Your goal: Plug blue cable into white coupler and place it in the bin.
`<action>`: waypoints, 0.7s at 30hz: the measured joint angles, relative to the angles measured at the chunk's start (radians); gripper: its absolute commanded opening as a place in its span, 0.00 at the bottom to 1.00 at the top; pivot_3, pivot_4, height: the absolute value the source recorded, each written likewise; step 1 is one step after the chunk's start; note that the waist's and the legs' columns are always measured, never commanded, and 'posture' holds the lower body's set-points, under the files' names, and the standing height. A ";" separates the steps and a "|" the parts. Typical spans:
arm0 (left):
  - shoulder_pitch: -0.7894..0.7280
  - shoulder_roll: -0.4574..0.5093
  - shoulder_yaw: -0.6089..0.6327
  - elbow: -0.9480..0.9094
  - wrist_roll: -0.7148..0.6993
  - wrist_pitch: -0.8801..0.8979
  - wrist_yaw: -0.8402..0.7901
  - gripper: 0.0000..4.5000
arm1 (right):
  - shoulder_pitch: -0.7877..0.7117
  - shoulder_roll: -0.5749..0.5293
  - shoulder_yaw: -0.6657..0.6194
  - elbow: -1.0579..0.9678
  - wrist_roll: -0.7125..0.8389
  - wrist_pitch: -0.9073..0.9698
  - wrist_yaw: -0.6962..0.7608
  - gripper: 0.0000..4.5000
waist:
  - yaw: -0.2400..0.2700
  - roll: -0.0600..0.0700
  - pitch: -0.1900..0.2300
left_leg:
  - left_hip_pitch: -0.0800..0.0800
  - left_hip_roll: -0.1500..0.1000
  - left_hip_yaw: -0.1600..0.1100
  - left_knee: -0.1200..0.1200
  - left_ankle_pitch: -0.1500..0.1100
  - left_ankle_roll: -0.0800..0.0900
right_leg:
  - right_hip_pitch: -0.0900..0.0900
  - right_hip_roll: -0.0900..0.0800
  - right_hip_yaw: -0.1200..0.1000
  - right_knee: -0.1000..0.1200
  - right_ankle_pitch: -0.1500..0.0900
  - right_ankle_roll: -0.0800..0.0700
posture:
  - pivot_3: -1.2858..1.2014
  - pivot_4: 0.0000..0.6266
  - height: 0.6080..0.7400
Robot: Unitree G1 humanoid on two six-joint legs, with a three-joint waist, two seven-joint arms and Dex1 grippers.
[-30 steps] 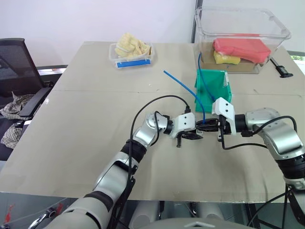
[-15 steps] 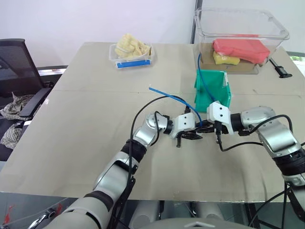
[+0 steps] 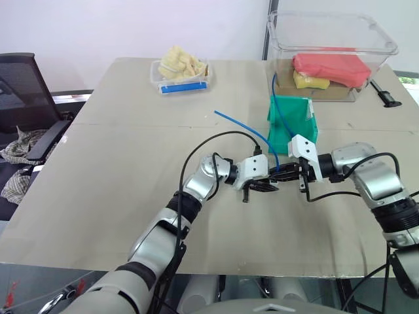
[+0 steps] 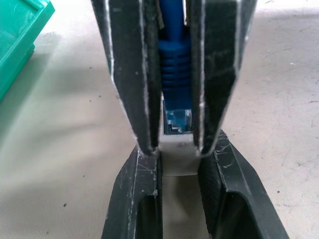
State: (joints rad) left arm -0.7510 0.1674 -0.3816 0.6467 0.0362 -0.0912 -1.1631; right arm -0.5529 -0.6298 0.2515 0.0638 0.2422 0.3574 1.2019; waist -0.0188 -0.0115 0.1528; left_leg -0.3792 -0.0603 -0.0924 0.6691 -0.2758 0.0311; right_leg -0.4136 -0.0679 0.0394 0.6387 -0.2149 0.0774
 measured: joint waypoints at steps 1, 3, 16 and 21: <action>0.000 0.002 0.003 -0.001 0.000 0.004 0.005 0.09 | 0.012 0.011 -0.011 0.001 0.001 -0.004 -0.025 0.23 | 0.000 0.000 0.000 | 0.000 0.000 0.000 0.000 -0.001 0.002 | 0.000 0.000 0.000 0.001 0.000 0.000 | 0.52 0.24 1.00; 0.004 0.001 0.006 -0.014 -0.001 0.014 0.008 0.09 | 0.052 0.029 -0.052 -0.017 0.014 0.004 -0.087 0.44 | 0.005 0.001 0.001 | -0.002 -0.001 0.000 0.000 -0.001 0.002 | -0.003 -0.001 0.000 0.003 0.000 0.000 | 0.52 0.24 1.00; -0.010 0.007 0.129 -0.265 -0.215 0.530 0.014 0.09 | 0.709 0.050 -0.592 -0.977 0.193 0.338 -0.570 0.98 | 0.039 0.001 0.002 | -0.017 -0.003 -0.010 0.003 -0.001 0.002 | -0.012 -0.002 -0.008 0.002 -0.001 0.001 | 0.52 0.24 1.00; -0.318 -0.080 0.317 -0.245 -0.335 0.962 0.257 0.09 | 1.012 0.177 -0.499 -1.068 0.002 0.207 -0.890 0.98 | 0.032 0.001 0.002 | -0.010 -0.006 -0.011 0.008 0.000 0.000 | -0.002 -0.003 -0.011 0.002 -0.002 0.003 | 0.52 0.24 1.00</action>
State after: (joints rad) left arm -1.0690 0.0877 -0.0646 0.4015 -0.2985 0.8704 -0.9057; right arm 0.4595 -0.4527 -0.2479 -1.0046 0.2445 0.5645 0.3123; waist 0.0136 -0.0109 0.1546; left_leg -0.3894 -0.0659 -0.1035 0.6767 -0.2754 0.0309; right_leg -0.4156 -0.0712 0.0288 0.6405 -0.2166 0.0801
